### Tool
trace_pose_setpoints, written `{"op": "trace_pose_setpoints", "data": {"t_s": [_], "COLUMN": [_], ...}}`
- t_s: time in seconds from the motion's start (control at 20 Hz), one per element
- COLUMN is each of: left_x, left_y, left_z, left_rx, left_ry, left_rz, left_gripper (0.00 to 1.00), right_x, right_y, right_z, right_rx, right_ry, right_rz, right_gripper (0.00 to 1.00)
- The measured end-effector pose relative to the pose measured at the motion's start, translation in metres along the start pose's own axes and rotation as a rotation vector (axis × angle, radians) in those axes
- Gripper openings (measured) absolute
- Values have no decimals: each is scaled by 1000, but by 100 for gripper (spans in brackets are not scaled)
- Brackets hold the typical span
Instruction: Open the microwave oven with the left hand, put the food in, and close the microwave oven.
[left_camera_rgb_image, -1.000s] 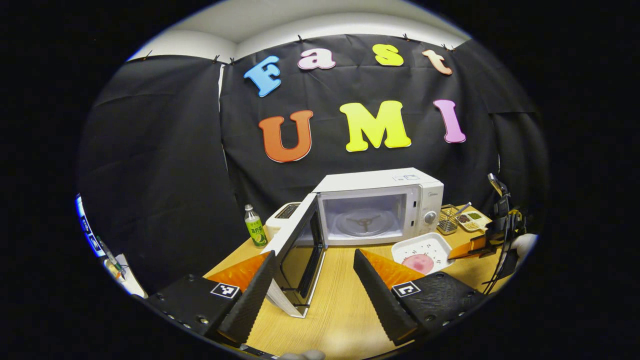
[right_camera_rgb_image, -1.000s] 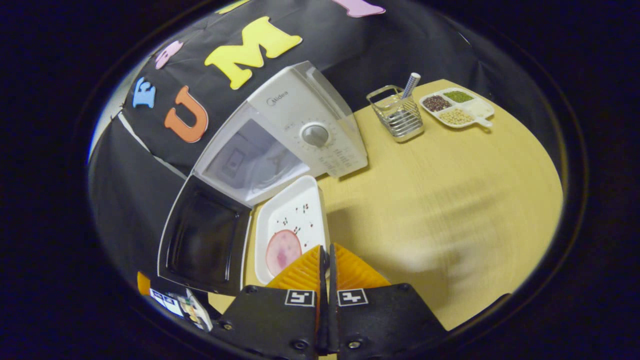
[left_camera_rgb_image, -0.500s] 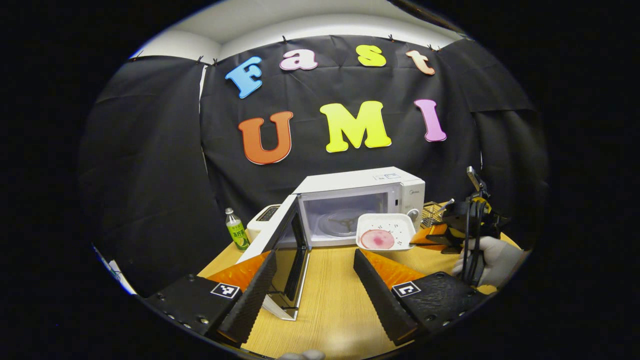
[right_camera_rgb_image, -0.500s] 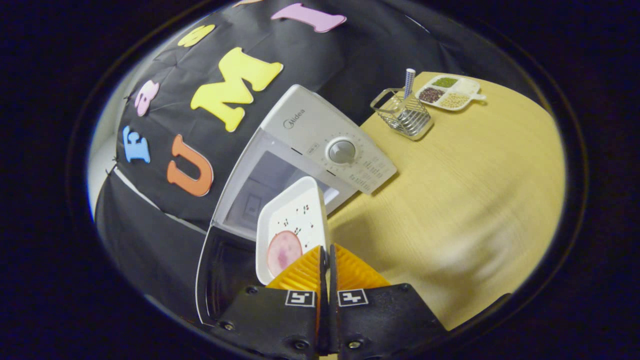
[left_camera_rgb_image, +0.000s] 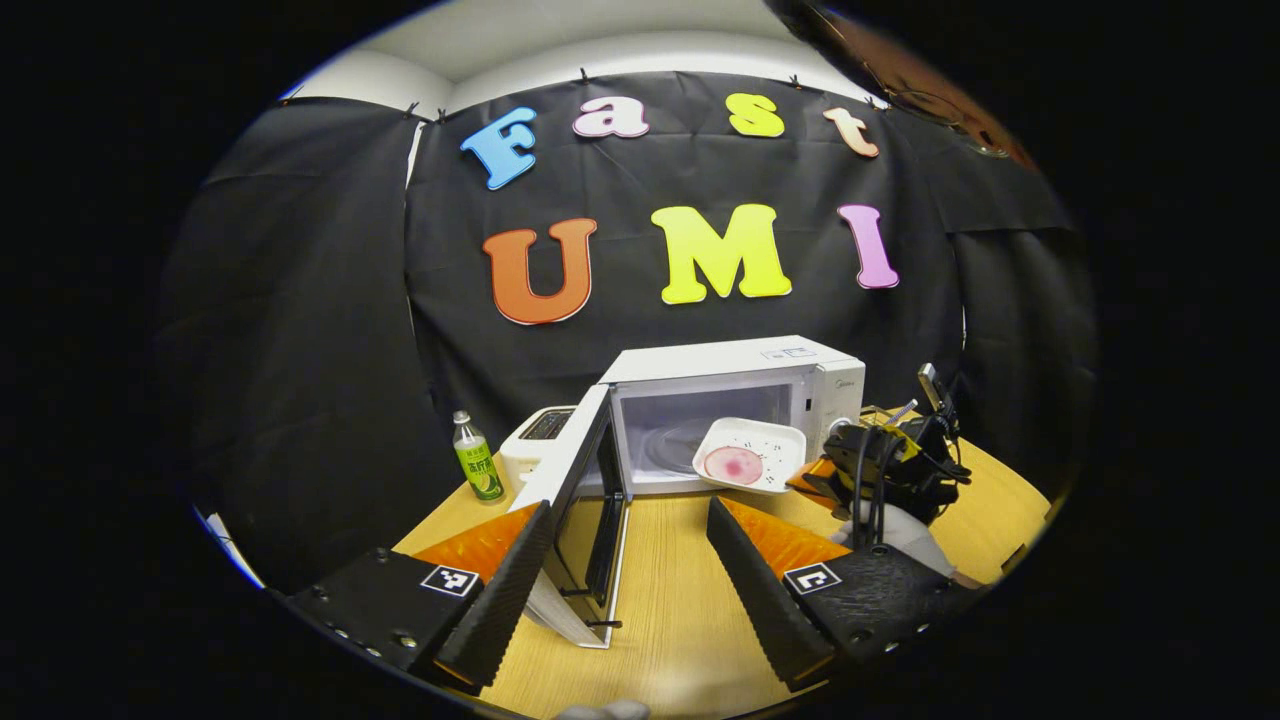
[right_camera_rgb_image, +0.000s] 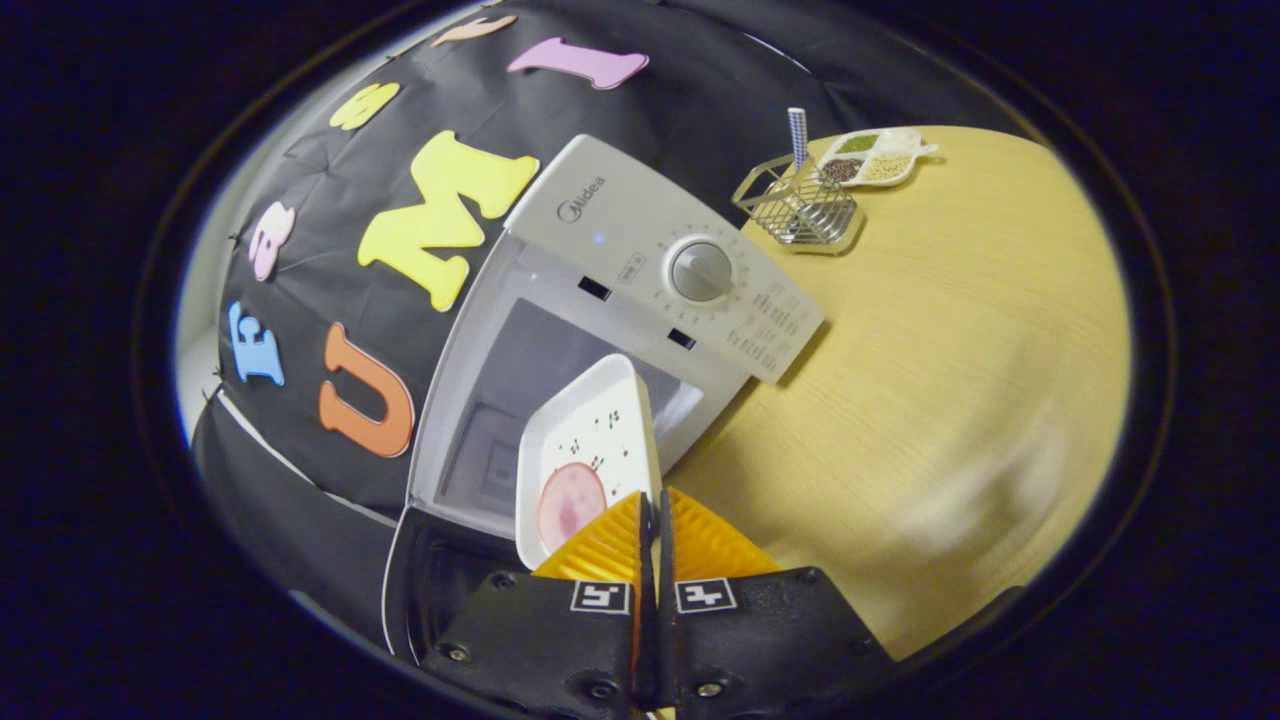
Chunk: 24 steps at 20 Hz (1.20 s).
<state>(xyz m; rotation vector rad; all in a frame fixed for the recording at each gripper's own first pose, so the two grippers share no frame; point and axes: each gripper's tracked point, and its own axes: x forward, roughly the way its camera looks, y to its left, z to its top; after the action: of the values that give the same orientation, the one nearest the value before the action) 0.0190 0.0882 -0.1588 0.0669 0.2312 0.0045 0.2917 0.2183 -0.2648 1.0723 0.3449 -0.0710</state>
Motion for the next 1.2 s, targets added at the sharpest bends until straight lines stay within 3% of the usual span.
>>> {"op": "trace_pose_setpoints", "data": {"t_s": [0.65, 0.75, 0.8, 0.85, 1.05, 1.15, 1.2], "left_x": [19, 23, 25, 25, 28, 27, 27], "left_y": [27, 30, 31, 33, 36, 40, 40], "left_z": [-7, -6, -7, -8, -8, -9, -9], "left_rx": [26, 26, 27, 26, 23, 20, 19], "left_ry": [6, 4, 3, 1, 3, 4, 6], "left_rz": [1, 7, 9, 14, 23, 29, 32], "left_gripper": [95, 95, 95, 95, 95, 95, 95], "right_x": [107, 122, 129, 133, 142, 140, 134], "right_y": [26, 25, 25, 25, 28, 33, 34], "right_z": [3, 5, 5, 5, 4, 4, 6], "right_rx": [77, 68, 52, 40, -6, -30, -59], "right_ry": [-117, -131, -135, -141, -149, -138, -144], "right_rz": [-75, -100, -111, -121, -114, -90, -90], "right_gripper": [4, 4, 12, 4, 6, 17, 43]}}
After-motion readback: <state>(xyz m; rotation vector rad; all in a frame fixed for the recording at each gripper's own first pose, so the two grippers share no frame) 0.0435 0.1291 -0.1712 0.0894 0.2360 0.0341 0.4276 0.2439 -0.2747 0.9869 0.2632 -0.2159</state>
